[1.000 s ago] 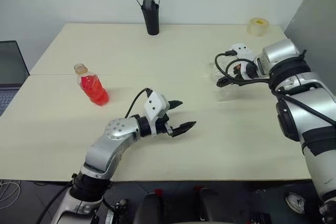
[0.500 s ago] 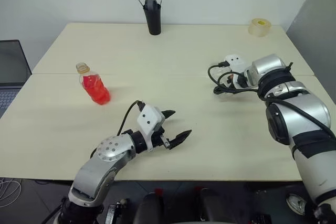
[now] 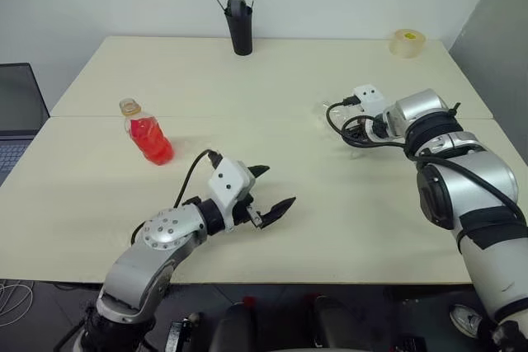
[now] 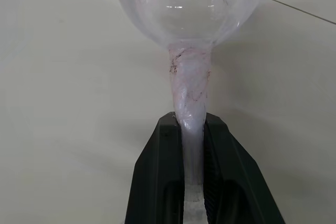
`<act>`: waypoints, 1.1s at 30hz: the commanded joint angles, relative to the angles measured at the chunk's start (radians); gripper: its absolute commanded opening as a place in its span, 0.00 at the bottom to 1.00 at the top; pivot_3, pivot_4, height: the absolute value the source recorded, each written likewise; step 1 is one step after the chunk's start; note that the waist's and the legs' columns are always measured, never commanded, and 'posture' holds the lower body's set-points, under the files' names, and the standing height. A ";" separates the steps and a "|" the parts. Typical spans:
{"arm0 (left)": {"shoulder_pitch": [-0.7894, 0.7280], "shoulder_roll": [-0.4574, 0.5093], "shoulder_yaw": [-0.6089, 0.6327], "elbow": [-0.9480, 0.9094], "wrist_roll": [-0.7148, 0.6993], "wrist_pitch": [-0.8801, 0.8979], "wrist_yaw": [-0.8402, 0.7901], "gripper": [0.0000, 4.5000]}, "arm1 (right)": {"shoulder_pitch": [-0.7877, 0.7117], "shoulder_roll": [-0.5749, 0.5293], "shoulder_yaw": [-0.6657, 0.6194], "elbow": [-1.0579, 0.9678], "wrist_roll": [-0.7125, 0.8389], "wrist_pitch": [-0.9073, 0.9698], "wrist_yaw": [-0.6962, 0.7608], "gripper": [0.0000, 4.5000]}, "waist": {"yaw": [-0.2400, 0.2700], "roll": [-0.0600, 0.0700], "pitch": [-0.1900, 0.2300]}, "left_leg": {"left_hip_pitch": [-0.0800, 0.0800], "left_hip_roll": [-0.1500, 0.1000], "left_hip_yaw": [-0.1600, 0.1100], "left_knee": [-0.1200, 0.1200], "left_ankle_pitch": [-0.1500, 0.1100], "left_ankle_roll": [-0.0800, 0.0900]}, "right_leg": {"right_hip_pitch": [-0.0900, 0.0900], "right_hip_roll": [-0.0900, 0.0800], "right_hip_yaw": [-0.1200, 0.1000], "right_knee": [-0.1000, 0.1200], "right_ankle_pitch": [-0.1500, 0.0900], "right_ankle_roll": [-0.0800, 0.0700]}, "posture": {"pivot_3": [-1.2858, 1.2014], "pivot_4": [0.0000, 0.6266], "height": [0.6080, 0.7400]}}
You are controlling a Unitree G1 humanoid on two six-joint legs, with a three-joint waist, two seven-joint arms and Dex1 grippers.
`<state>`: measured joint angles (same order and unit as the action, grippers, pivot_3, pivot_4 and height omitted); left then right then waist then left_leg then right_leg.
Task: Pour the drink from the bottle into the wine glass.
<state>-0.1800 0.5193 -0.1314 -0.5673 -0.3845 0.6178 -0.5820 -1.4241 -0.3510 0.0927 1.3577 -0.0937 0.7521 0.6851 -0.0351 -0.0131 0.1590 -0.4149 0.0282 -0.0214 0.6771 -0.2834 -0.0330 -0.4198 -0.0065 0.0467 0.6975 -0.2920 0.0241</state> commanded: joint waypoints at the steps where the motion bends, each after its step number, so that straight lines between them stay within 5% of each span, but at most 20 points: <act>1: -0.050 0.016 -0.002 0.049 0.013 -0.045 -0.048 1.00 | -0.060 -0.010 -0.067 -0.063 0.055 0.001 0.037 0.03 | 0.000 0.000 0.000 | 0.000 0.000 0.000 0.000 0.000 0.000 | 0.000 0.000 0.000 0.000 0.000 0.000 | 0.52 0.24 1.00; 6: -0.114 0.018 -0.018 0.130 0.026 -0.085 -0.109 1.00 | -0.026 0.018 -0.144 -0.218 0.145 0.030 0.050 0.03 | 0.000 0.000 0.000 | -0.001 0.000 0.000 0.000 0.000 0.000 | 0.000 0.000 0.000 0.000 0.000 0.000 | 0.52 0.24 1.00; 12: -0.178 0.006 -0.046 0.185 0.040 -0.101 -0.155 1.00 | 0.173 0.038 -0.119 -0.637 0.243 0.468 0.032 0.03 | 0.005 0.000 0.000 | -0.001 0.000 -0.002 0.000 0.000 0.000 | 0.000 0.000 -0.002 0.000 0.000 0.000 | 0.52 0.24 1.00; 20: -0.199 -0.010 -0.055 0.214 0.039 -0.110 -0.185 1.00 | 0.395 -0.222 0.136 -1.122 0.394 0.833 0.114 0.03 | 0.010 0.002 0.001 | -0.004 -0.003 -0.003 0.001 0.000 0.001 | 0.000 -0.004 -0.004 -0.001 0.000 0.001 | 0.52 0.24 1.00; 26: -0.208 -0.030 -0.065 0.229 0.038 -0.121 -0.206 1.00 | 0.470 -0.384 0.257 -1.307 0.586 0.862 0.129 0.03 | -0.003 0.002 0.001 | -0.002 -0.002 -0.002 0.001 -0.002 0.004 | 0.000 -0.001 -0.002 -0.001 0.000 0.001 | 0.52 0.24 1.00; 32: -0.214 -0.042 -0.070 0.247 0.051 -0.136 -0.214 1.00 | 0.447 -0.400 0.280 -1.310 0.633 0.862 0.095 0.03 | -0.003 0.002 0.001 | -0.002 -0.001 -0.002 0.001 -0.002 0.004 | 0.000 0.001 -0.002 -0.001 0.000 0.001 | 0.52 0.24 1.00; 33: -0.213 -0.042 -0.069 0.247 0.053 -0.137 -0.216 1.00 | 0.440 -0.402 0.287 -1.308 0.624 0.858 0.094 0.11 | -0.002 0.002 0.001 | -0.002 0.000 -0.002 0.001 -0.002 0.004 | 0.000 0.001 -0.002 -0.001 0.000 0.001 | 0.52 0.24 1.00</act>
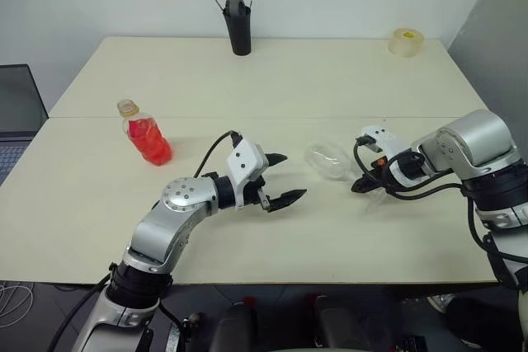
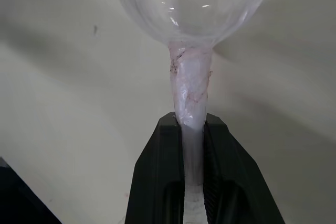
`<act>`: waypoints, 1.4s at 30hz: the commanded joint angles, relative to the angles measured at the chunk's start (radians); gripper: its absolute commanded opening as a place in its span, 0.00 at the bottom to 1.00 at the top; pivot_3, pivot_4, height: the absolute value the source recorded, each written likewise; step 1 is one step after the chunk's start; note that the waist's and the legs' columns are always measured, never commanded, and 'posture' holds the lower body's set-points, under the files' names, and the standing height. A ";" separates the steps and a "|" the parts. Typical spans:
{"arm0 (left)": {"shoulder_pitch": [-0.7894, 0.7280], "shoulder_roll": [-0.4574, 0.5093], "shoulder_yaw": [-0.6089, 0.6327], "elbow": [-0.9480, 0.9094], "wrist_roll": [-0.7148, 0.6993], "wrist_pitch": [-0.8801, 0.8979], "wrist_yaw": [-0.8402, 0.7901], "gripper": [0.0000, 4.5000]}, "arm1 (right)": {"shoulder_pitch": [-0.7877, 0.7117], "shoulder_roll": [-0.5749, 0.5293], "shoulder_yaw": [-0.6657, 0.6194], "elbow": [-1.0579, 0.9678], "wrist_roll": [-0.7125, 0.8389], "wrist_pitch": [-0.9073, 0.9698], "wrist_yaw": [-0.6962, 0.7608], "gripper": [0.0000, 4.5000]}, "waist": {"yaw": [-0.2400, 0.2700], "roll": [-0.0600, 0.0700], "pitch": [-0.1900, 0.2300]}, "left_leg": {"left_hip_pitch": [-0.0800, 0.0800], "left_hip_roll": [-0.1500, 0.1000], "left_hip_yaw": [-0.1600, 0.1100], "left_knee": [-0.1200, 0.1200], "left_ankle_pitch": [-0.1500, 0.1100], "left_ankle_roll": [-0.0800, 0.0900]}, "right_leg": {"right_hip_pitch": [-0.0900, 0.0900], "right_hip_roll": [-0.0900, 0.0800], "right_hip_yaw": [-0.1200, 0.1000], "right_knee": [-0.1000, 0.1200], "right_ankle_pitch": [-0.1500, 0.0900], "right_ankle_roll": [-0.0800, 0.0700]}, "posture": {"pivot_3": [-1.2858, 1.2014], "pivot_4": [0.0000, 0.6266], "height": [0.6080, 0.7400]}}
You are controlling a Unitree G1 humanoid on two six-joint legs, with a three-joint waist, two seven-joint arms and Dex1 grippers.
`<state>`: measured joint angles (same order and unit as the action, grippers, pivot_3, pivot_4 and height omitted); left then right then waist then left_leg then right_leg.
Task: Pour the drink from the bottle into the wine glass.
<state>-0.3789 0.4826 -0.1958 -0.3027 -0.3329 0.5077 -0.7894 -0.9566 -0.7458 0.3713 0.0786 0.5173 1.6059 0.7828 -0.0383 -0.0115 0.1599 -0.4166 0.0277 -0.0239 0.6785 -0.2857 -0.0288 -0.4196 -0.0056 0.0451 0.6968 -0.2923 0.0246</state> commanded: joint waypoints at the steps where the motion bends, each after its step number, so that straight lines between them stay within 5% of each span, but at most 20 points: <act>1: -0.012 -0.004 -0.003 -0.017 0.003 -0.029 -0.011 1.00 | -0.034 -0.013 0.019 -0.027 0.005 -0.005 -0.003 0.19 | 0.002 0.000 0.000 | 0.000 0.000 0.000 0.000 0.000 0.000 | 0.000 0.000 0.000 0.000 0.000 0.000 | 0.52 0.24 1.00; 12: -0.007 -0.004 0.002 -0.020 0.005 -0.028 -0.011 1.00 | -0.132 -0.078 0.105 0.011 0.004 -0.034 0.073 1.00 | 0.008 0.000 0.000 | 0.000 0.000 0.000 0.000 0.000 0.000 | 0.000 -0.001 0.000 0.000 0.000 0.000 | 0.52 0.24 1.00; 28: 0.024 -0.025 0.005 -0.045 0.016 -0.022 0.022 1.00 | -0.282 -0.002 0.362 0.254 -0.065 -0.117 0.221 1.00 | 0.009 0.000 0.000 | -0.001 -0.001 0.000 0.000 0.000 0.000 | 0.000 -0.002 -0.001 0.000 0.000 0.000 | 0.52 0.24 1.00; 31: 0.035 -0.023 0.010 -0.054 0.016 -0.021 0.032 1.00 | -0.292 -0.011 0.410 0.265 -0.113 -0.196 0.268 0.86 | 0.009 0.000 0.000 | -0.001 0.000 0.000 0.000 0.000 0.000 | 0.000 -0.002 -0.001 0.000 0.000 0.000 | 0.52 0.24 1.00; 39: 0.042 -0.016 0.017 -0.048 0.017 -0.030 0.041 1.00 | -0.305 -0.016 0.470 0.310 -0.223 -0.325 0.395 0.21 | 0.009 0.000 0.000 | -0.001 0.000 0.000 0.000 0.000 0.000 | 0.000 -0.002 -0.001 0.000 0.000 0.000 | 0.52 0.24 1.00; 42: 0.047 -0.006 0.025 -0.051 0.005 -0.030 0.026 1.00 | -0.286 -0.028 0.460 0.275 -0.256 -0.368 0.422 0.04 | 0.009 0.000 0.000 | 0.000 0.000 0.000 0.000 0.000 0.000 | 0.000 -0.002 -0.001 0.000 0.000 0.000 | 0.52 0.24 1.00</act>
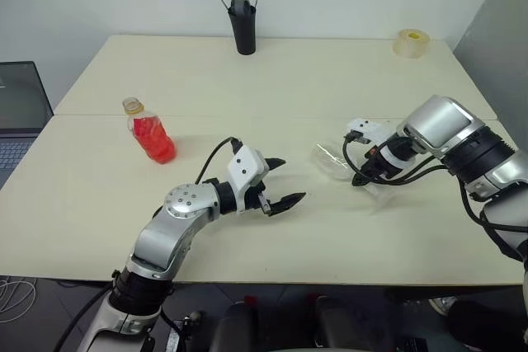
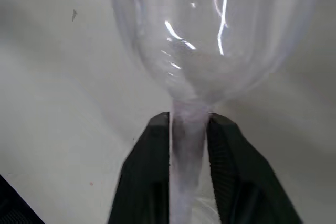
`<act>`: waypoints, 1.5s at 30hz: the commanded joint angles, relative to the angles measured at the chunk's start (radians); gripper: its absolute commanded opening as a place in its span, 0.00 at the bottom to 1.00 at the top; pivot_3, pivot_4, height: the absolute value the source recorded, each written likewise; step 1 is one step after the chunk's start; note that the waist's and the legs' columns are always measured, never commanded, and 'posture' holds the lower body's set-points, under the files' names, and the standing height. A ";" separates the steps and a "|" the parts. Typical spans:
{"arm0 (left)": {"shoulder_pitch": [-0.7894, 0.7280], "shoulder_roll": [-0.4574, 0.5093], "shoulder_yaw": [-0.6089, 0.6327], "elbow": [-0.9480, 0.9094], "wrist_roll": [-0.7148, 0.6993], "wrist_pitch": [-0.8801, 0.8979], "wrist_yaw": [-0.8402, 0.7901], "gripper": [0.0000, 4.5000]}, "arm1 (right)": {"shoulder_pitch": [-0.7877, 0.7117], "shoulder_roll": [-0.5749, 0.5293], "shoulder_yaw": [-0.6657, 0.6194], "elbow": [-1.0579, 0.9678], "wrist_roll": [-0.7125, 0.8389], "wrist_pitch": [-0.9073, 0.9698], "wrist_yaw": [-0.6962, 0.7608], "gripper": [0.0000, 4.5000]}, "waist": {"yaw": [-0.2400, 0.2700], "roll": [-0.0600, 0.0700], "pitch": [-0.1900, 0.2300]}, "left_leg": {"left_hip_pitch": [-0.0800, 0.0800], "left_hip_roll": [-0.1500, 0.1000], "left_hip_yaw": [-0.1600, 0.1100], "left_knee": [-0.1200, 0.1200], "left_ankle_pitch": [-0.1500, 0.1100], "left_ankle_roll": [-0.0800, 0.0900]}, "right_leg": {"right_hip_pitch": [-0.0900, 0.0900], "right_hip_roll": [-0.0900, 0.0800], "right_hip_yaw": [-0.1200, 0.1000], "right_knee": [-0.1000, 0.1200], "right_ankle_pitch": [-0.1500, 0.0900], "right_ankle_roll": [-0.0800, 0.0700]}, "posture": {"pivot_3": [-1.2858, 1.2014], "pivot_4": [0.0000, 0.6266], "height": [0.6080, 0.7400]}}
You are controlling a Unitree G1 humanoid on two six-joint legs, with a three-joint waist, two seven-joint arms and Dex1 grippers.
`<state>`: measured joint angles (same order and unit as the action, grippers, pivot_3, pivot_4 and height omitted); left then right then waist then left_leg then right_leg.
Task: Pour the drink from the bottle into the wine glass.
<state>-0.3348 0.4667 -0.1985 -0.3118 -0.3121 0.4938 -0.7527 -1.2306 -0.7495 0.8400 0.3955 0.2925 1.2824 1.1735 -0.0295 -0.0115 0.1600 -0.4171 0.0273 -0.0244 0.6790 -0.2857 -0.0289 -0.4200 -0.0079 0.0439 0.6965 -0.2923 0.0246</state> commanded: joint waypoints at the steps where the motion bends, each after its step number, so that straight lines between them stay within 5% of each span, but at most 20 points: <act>1: 0.004 0.016 0.037 -0.044 -0.029 -0.016 -0.023 1.00 | -0.002 -0.031 -0.015 -0.061 -0.052 -0.084 0.028 0.04 | 0.000 0.000 0.000 | 0.000 0.000 0.000 0.000 0.000 0.000 | 0.000 0.000 0.000 0.000 0.000 0.000 | 0.52 0.24 1.00; 3: 0.009 0.029 0.078 -0.041 -0.057 -0.014 -0.037 1.00 | 0.039 -0.060 -0.046 -0.130 -0.132 -0.268 -0.026 0.04 | 0.000 0.000 0.000 | 0.000 0.000 0.000 0.000 0.000 0.000 | 0.000 0.000 0.000 0.000 0.000 0.000 | 0.52 0.24 1.00; 8: 0.071 0.119 0.239 -0.041 -0.144 -0.002 -0.081 1.00 | 0.107 0.092 -0.381 -0.228 -0.081 -0.336 -0.247 0.04 | -0.018 0.000 0.000 | 0.000 0.002 0.001 -0.001 0.000 0.000 | -0.001 -0.001 0.001 0.002 0.000 0.000 | 0.52 0.24 1.00; 10: 0.106 0.164 0.344 -0.026 -0.200 0.018 -0.099 1.00 | 0.202 0.256 -0.578 -0.254 -0.031 -0.498 -0.420 0.04 | -0.025 -0.001 -0.001 | 0.001 0.003 0.000 -0.001 0.000 -0.001 | -0.001 -0.001 0.000 0.002 0.000 -0.001 | 0.52 0.24 1.00; 14: 0.122 0.197 0.443 0.026 -0.217 -0.004 -0.084 1.00 | 0.344 0.521 -0.731 -0.287 -0.006 -0.657 -0.638 0.04 | -0.020 -0.002 -0.001 | 0.000 0.003 -0.001 -0.001 0.001 -0.001 | 0.000 -0.001 -0.001 0.002 0.000 -0.001 | 0.52 0.24 1.00; 20: 0.165 0.230 0.508 -0.013 -0.237 0.035 -0.070 1.00 | 0.530 0.805 -0.697 -0.191 -0.082 -0.977 -0.793 0.04 | -0.008 -0.002 -0.001 | 0.000 0.000 0.000 -0.001 0.003 -0.005 | 0.000 -0.001 -0.001 0.001 0.000 0.000 | 0.52 0.24 1.00; 26: 0.199 0.254 0.540 -0.060 -0.255 0.071 -0.035 1.00 | 0.518 0.936 -0.652 0.058 -0.187 -1.190 -0.892 0.04 | -0.013 -0.002 -0.001 | 0.001 0.001 0.000 -0.002 0.003 -0.006 | 0.000 -0.001 -0.001 0.001 0.000 0.000 | 0.52 0.24 1.00; 33: 0.205 0.265 0.548 -0.098 -0.265 0.100 -0.005 1.00 | 0.539 0.922 -0.550 0.213 -0.296 -1.235 -0.905 0.04 | -0.018 -0.004 -0.003 | 0.005 0.002 0.000 -0.002 0.003 -0.006 | 0.002 0.000 0.000 0.002 0.000 0.000 | 0.52 0.24 1.00; 38: 0.185 0.270 0.532 -0.087 -0.248 0.092 0.011 1.00 | 0.586 0.885 -0.514 0.176 -0.330 -1.145 -0.867 0.04 | -0.026 -0.007 -0.005 | 0.021 0.001 0.002 -0.011 0.001 -0.002 | 0.016 0.000 0.001 -0.002 -0.001 -0.001 | 0.52 0.24 1.00; 45: 0.149 0.273 0.504 -0.067 -0.241 0.091 0.001 1.00 | 0.653 0.846 -0.542 0.056 -0.280 -0.974 -0.778 0.04 | -0.029 -0.008 -0.012 | 0.024 0.003 0.002 -0.014 0.001 -0.002 | 0.016 -0.001 0.002 0.000 -0.002 -0.003 | 0.52 0.24 1.00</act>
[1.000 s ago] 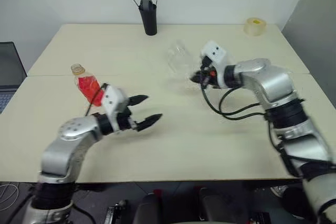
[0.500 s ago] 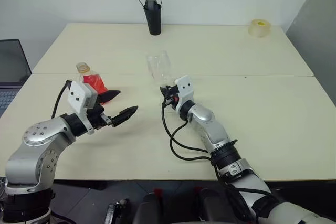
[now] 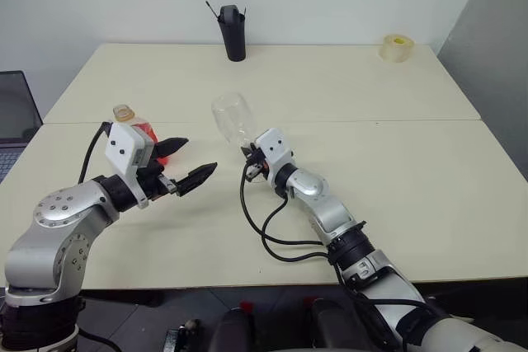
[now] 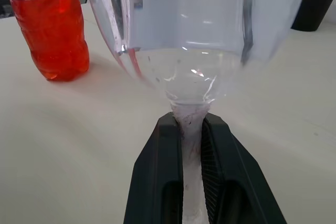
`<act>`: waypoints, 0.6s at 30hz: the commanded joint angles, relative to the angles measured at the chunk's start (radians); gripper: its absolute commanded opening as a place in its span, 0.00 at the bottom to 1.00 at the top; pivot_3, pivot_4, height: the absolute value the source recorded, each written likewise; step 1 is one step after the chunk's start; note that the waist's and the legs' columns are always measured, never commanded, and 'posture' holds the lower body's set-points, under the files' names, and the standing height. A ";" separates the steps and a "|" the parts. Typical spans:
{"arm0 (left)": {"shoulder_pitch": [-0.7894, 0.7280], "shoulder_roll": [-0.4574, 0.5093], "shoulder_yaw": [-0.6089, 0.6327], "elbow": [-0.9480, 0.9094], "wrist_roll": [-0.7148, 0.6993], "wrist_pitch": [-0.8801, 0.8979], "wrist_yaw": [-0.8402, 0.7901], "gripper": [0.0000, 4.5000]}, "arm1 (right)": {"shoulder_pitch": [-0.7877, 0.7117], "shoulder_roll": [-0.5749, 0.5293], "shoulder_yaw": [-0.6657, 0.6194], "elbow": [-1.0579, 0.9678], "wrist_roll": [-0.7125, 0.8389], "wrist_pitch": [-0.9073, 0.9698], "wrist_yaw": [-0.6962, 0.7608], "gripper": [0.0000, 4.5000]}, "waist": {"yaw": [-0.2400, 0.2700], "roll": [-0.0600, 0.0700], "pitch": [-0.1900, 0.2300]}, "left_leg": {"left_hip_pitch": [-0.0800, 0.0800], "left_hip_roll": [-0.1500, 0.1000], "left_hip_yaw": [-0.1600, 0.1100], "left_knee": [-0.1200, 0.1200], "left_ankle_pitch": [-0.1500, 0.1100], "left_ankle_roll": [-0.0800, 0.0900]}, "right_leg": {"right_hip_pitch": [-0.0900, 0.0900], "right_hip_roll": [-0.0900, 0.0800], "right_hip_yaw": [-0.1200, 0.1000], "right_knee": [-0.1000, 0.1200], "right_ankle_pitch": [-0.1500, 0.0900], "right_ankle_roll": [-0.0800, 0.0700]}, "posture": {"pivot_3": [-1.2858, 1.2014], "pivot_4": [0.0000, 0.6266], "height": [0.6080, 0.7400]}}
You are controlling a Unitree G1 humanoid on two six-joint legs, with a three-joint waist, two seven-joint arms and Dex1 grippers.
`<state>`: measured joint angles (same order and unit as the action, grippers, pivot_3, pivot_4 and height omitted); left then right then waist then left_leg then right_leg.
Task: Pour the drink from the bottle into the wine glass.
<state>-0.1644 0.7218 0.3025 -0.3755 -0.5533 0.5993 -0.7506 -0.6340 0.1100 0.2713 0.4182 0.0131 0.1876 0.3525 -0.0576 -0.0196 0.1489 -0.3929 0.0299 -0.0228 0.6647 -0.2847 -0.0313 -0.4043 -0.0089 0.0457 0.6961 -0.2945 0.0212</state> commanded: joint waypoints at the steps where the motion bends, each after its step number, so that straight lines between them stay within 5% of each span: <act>1: -0.026 0.017 -0.001 0.001 0.002 -0.016 -0.003 1.00 | 0.060 -0.013 0.028 0.024 -0.002 0.127 0.047 0.04 | -0.002 -0.001 -0.002 | 0.001 0.000 0.000 0.000 0.000 0.000 | 0.000 0.000 0.000 0.000 0.000 0.000 | 0.52 0.24 1.00; 18: 0.044 0.030 0.049 0.053 -0.008 -0.032 -0.040 1.00 | 0.076 -0.020 0.069 -0.122 0.025 0.138 0.196 0.04 | -0.005 -0.001 -0.003 | 0.002 0.001 -0.001 -0.002 0.000 0.000 | 0.000 0.001 0.000 0.001 -0.002 -0.004 | 0.52 0.24 1.00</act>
<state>-0.1271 0.7259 0.3194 -0.3095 -0.5522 0.5960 -0.7723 -0.5852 0.0820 0.2768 0.2953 0.0287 0.2863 0.4930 -0.0626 -0.0208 0.1463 -0.3905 0.0311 -0.0233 0.6625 -0.2848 -0.0311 -0.4041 -0.0080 0.0458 0.6971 -0.2966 0.0176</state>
